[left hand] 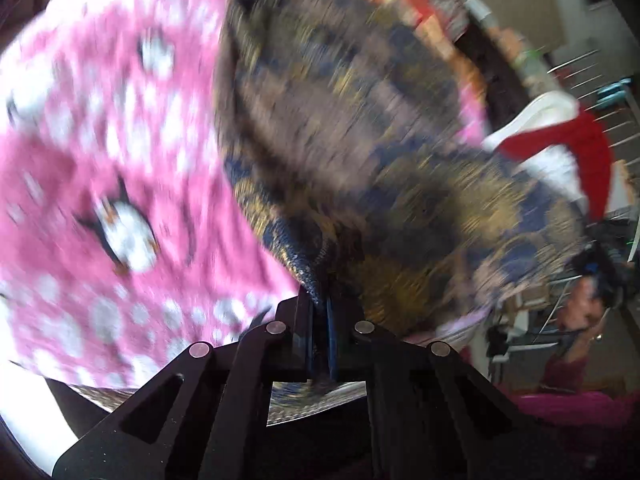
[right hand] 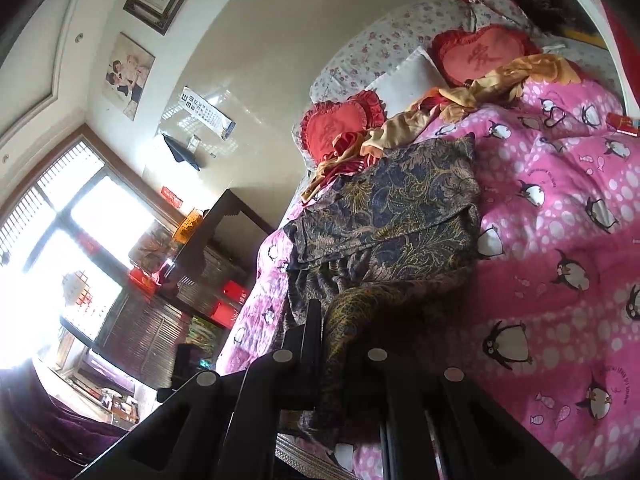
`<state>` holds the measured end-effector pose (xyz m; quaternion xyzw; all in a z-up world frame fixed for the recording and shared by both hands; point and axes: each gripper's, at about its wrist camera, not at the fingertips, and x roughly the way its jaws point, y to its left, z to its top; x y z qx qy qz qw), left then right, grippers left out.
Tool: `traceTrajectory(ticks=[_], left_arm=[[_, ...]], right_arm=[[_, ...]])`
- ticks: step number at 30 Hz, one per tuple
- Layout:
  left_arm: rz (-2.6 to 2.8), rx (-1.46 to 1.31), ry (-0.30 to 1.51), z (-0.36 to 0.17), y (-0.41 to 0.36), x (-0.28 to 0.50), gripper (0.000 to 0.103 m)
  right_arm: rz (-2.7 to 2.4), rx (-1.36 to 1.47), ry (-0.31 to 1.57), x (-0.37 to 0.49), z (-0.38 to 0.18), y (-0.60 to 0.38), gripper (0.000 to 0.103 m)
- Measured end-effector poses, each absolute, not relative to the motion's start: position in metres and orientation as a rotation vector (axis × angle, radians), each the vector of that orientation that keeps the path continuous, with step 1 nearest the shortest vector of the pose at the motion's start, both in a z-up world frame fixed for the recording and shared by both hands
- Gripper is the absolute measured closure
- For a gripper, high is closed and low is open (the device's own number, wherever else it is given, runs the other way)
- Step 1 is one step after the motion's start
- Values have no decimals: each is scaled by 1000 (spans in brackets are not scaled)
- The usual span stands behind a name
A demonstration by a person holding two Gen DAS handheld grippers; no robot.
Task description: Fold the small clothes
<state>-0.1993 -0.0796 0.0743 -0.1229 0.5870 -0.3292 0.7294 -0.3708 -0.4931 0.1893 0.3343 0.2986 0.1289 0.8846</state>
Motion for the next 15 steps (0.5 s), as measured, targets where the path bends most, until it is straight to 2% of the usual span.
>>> traceTrajectory(ticks=[5, 15], left_arm=[[-698, -370, 1090, 137, -44, -176, 100], [-694, -316, 916, 190, -49, -110, 100]], right_arm=[[273, 701, 575, -365, 199, -498, 97], [225, 681, 553, -295, 207, -521, 97]])
